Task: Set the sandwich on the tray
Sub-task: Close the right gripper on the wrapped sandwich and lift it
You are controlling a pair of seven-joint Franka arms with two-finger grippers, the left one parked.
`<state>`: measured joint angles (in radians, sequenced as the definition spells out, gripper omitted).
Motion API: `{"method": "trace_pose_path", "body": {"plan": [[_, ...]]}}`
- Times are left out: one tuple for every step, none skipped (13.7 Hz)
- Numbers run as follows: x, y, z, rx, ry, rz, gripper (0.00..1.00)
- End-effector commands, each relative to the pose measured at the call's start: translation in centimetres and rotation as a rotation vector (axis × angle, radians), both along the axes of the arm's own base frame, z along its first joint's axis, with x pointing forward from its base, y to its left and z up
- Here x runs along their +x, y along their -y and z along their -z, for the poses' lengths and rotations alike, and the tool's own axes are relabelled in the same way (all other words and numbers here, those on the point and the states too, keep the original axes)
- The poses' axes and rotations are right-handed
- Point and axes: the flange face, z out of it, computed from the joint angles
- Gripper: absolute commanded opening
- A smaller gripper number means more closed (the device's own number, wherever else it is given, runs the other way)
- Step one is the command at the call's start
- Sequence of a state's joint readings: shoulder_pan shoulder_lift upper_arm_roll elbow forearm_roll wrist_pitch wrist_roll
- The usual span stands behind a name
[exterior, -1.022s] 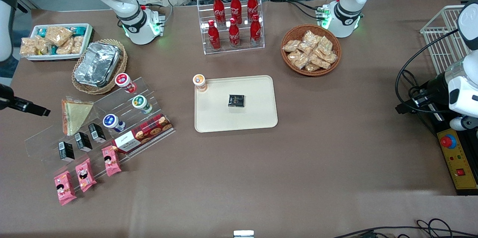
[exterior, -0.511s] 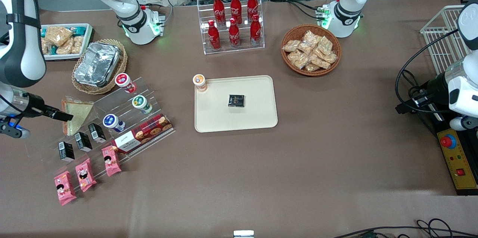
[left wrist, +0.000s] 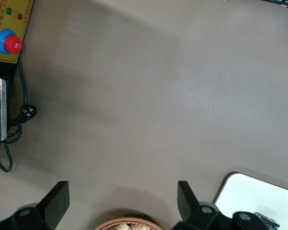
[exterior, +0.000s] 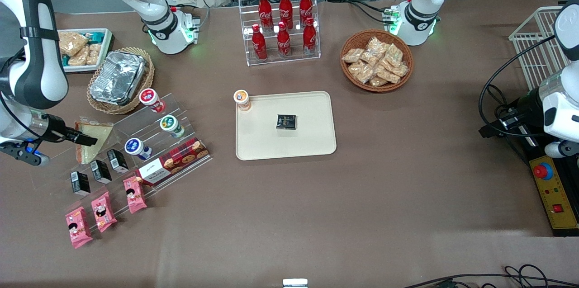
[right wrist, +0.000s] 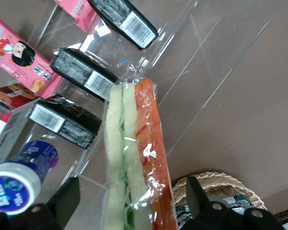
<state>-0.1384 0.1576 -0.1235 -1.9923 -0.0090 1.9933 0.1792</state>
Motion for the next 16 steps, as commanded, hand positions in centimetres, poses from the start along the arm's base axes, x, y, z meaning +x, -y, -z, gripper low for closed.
{"method": "trace_pose_path", "body": {"plan": [[-1.0,0.0,1.0,-0.002,0.026,-0.003,0.98],[-1.1,-0.1,1.3,-0.003,0.032,-0.005,0.98],[-1.1,-0.1,1.4,-0.004,0.035,-0.005,0.89],[-1.1,-0.2,1.4,-0.005,0.035,-0.005,0.69],[-1.0,-0.2,1.6,-0.005,0.035,-0.005,0.56],[-1.0,-0.2,1.7,-0.004,0.034,-0.001,0.44],[-0.9,-0.3,1.7,-0.006,0.035,-0.003,0.33],[-0.9,-0.2,1.8,-0.005,0.035,-0.001,0.26],[-0.9,-0.2,1.8,-0.004,0.037,-0.006,0.19],[-0.8,-0.1,2.0,-0.004,0.035,-0.009,0.14],[-0.7,-0.1,1.9,-0.003,0.035,-0.018,0.04],[-0.6,-0.1,2.0,-0.001,0.035,-0.025,0.02],[-0.6,-0.1,2.1,0.007,0.032,-0.044,0.01],[-0.3,0.0,1.6,0.017,0.044,-0.120,0.00],[0.3,0.2,0.8,0.026,0.065,-0.225,0.00],[1.0,0.4,-0.4,0.026,0.087,-0.302,0.00]]}}
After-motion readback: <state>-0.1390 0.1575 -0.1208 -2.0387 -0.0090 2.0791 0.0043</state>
